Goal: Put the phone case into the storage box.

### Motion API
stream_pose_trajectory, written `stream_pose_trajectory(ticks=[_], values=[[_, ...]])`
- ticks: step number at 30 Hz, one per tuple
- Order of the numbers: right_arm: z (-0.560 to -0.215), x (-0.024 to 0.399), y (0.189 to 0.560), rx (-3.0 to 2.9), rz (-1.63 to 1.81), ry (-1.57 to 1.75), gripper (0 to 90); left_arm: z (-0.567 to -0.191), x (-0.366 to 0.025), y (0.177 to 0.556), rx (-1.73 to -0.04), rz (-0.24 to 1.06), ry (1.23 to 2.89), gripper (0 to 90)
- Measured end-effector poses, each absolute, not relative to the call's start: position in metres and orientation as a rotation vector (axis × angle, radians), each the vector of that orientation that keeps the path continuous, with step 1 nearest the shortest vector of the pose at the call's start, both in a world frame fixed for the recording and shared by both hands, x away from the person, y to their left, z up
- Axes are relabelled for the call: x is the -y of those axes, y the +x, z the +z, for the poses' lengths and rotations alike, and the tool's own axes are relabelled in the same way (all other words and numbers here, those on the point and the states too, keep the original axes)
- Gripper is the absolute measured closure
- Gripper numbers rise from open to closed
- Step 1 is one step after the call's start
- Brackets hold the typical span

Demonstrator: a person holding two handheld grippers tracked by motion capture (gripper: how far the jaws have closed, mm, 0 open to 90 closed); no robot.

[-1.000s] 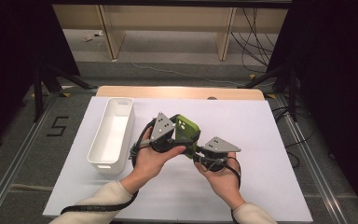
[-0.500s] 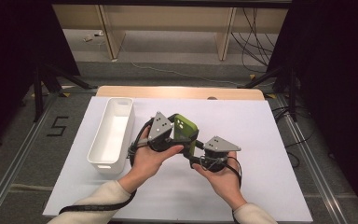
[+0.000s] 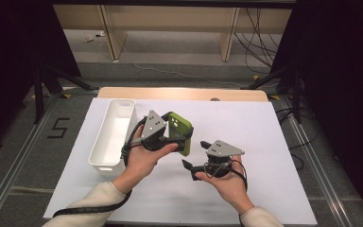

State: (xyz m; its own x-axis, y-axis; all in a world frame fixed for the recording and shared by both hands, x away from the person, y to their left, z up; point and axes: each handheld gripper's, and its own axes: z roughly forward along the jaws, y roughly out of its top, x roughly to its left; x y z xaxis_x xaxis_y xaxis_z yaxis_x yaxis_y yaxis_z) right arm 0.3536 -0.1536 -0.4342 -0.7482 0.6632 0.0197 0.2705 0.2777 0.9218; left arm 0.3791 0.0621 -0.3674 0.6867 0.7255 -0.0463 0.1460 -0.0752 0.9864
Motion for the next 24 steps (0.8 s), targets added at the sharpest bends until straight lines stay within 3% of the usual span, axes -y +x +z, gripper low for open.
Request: stream_pose_trajectory(ticks=[24], values=[[-0.433,0.182,0.344,-2.144,1.472,0.855,8.3,-0.36,-0.094,0.38,-0.764,0.597,1.583,16.1]])
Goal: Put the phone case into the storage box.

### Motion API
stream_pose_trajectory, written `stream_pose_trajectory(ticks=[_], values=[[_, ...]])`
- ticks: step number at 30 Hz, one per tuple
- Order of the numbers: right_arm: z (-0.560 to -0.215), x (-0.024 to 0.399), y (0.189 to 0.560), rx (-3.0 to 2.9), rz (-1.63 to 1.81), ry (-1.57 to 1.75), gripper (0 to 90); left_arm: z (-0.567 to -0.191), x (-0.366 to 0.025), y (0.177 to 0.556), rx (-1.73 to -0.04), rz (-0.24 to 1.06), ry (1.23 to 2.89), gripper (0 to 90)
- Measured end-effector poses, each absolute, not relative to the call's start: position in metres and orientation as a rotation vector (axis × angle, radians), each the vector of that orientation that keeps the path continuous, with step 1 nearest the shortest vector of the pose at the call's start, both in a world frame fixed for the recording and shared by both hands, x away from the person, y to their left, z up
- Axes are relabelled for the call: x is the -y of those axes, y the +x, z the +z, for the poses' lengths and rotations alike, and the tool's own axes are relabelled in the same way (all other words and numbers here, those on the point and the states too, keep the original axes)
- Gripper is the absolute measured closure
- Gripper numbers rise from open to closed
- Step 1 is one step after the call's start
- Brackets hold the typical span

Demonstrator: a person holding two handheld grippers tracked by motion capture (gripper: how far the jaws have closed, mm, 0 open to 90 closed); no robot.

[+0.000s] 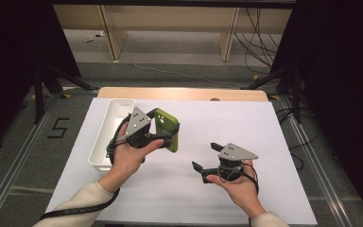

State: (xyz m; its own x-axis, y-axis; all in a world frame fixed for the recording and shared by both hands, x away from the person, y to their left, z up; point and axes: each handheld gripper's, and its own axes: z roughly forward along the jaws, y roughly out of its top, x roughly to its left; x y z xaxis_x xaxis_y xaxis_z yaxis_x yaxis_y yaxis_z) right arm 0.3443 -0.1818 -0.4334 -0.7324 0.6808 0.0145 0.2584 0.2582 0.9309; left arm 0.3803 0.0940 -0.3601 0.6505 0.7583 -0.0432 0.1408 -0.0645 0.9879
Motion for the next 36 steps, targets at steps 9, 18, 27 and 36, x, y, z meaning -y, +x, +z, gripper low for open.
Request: stream_pose_trajectory(ticks=[9,18,27,36], values=[[-0.434,0.19,0.342,-2.138,1.465,0.868,8.3,-0.358,-0.103,0.38,-0.776,0.606,1.575,16.2],[-0.434,0.195,0.34,-2.124,1.461,0.879,8.3,-0.355,-0.113,0.381,-0.798,0.621,1.562,16.2],[-0.434,0.199,0.338,-2.119,1.458,0.886,8.3,-0.351,-0.124,0.383,-0.818,0.64,1.551,16.2],[-0.434,0.203,0.336,-2.109,1.46,0.896,8.2,-0.344,-0.133,0.385,-0.831,0.656,1.541,16.2]])
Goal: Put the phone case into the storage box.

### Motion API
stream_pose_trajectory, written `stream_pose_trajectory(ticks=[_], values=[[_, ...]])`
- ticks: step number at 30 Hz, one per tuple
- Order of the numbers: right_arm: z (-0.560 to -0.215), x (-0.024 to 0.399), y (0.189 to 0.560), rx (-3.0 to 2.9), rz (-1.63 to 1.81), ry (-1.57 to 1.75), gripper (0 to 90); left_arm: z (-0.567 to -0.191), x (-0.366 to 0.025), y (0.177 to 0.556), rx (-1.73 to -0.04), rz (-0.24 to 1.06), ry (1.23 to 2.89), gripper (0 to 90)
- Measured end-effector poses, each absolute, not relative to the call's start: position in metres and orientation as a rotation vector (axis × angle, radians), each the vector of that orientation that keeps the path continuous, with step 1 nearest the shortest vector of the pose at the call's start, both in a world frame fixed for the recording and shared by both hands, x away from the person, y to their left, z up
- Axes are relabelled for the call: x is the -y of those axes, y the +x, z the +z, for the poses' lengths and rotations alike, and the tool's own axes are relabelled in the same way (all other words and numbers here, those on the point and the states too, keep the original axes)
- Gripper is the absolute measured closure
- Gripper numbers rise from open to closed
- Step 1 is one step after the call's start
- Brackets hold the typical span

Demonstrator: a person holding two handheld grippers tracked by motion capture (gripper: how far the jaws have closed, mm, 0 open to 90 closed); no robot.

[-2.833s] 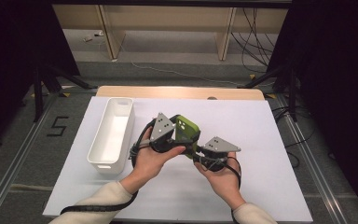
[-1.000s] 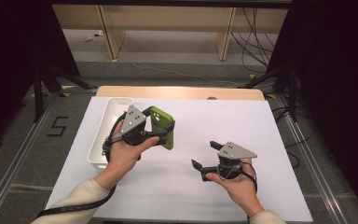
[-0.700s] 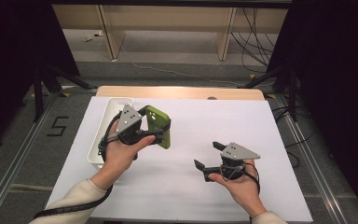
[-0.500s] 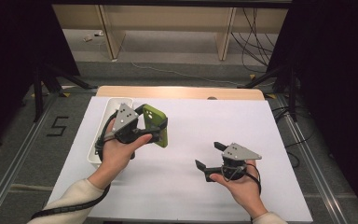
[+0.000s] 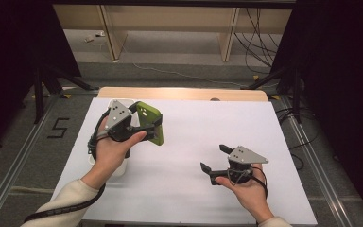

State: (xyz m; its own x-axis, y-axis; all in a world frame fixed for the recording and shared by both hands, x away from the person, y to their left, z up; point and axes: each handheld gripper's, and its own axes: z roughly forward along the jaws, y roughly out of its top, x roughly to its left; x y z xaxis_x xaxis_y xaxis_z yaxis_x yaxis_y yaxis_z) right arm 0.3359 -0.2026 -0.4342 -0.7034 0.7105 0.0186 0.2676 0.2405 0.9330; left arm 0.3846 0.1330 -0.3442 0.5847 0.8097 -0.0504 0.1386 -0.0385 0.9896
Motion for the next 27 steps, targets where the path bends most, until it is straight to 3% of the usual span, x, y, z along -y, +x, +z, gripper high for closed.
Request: stream_pose_trajectory(ticks=[27], values=[[-0.433,0.212,0.333,-2.084,1.464,0.904,8.1,-0.334,-0.157,0.388,-0.862,0.704,1.523,16.2]])
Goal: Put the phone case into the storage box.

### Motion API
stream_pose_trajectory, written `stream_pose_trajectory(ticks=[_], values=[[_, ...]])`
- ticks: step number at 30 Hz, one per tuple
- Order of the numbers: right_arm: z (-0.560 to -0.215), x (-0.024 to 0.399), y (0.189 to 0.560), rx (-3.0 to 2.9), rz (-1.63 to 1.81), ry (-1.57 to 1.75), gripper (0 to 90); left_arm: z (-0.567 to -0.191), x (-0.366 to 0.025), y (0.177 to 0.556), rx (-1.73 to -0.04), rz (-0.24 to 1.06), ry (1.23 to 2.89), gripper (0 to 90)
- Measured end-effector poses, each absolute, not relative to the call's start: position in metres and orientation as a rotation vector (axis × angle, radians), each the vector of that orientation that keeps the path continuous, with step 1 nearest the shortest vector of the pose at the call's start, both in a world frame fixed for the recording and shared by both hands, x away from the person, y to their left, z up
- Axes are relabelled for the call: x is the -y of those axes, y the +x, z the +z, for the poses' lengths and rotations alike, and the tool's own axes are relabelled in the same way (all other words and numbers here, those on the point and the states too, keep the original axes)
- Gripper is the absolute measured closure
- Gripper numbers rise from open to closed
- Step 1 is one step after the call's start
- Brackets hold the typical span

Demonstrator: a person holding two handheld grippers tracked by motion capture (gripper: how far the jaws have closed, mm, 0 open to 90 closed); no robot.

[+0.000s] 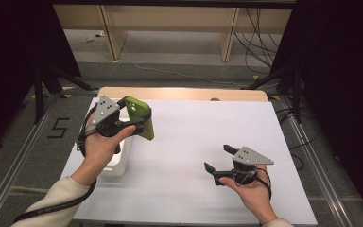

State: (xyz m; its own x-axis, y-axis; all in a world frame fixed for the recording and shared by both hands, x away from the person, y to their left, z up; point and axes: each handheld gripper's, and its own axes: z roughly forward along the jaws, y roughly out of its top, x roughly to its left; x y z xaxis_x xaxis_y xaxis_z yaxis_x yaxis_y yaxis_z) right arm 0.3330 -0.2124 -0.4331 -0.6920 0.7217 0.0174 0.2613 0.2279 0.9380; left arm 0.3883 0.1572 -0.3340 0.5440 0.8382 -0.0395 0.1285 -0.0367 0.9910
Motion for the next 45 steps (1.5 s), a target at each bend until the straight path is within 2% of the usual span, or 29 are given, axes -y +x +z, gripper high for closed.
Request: stream_pose_trajectory(ticks=[45], values=[[-0.434,0.226,0.329,-2.06,1.453,0.928,8.1,-0.334,-0.193,0.398,-0.929,0.757,1.502,16.2]])
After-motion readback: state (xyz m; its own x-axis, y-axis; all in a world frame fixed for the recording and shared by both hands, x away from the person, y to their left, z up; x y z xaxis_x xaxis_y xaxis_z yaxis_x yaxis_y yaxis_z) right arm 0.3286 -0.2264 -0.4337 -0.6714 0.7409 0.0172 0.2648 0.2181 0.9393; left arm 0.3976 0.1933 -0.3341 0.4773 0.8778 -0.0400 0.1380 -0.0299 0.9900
